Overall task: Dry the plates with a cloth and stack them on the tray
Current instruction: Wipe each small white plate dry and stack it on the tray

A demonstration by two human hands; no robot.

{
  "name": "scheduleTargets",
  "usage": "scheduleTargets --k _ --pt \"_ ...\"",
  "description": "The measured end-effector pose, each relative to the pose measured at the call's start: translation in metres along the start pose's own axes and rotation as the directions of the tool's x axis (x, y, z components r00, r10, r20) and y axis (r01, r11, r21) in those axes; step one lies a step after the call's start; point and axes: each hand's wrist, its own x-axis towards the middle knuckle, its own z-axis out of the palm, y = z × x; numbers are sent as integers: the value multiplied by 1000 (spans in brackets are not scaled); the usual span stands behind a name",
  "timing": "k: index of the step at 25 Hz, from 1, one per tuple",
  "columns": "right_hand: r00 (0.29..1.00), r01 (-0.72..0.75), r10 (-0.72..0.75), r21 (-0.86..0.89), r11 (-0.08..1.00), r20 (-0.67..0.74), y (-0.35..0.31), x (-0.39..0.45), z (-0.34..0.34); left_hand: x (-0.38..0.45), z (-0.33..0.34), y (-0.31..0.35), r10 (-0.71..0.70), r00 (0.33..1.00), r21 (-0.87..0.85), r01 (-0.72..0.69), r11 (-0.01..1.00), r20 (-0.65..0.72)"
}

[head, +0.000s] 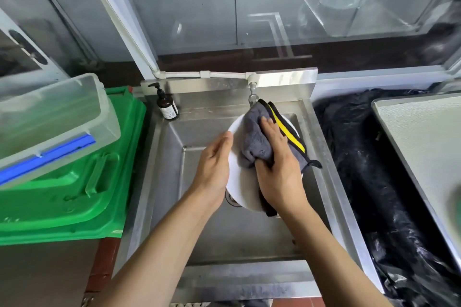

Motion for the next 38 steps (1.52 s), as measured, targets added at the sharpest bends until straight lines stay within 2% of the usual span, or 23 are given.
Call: scheduleTargets --k 2,5,8,10,12,16,20,23,26,31,34,38 --pt "996 57 -58 17 998 74 -13 3 5 2 5 10 6 1000 -20 -7 1000 -16" --pt "966 194 -195 22 981 169 -17 -14 12 6 3 21 -12 993 -78 3 997 -115" --pt "931 269 -260 -3 963 256 -7 -20 3 10 -4 19 -43 990 -108 29 994 -131" --pt "971 173 -173 16 985 168 -5 -6 -1 10 -3 15 -14 989 -68 4 998 -148" --pt "991 79 -83 43 996 105 -14 5 3 8 2 13 49 994 -15 -50 999 -103" --pt "966 185 -196 79 980 171 -28 -15 19 16 -2 25 60 991 -52 -67 996 -120" --pt "941 271 -274 45 962 200 -9 -52 18 26 -18 31 39 981 18 -36 999 -192" --pt "966 245 -238 -70 967 100 14 -57 7 28 -25 33 2 986 -2 -3 1000 -168" --pt "989 149 -150 -168 975 3 28 -46 -5 23 -27 33 6 991 -12 -7 1000 -133" --pt "976 -20 2 -82 996 -219 29 -6 -23 14 -27 34 0 996 -7 -1 1000 -86" --pt "965 -71 69 1 997 -252 21 21 -28 13 -30 35 -7 998 -30 5 1000 -65" --pt "970 16 -38 -95 995 -240 6 44 -25 17 -35 41 -4 999 -24 3 1000 -47"
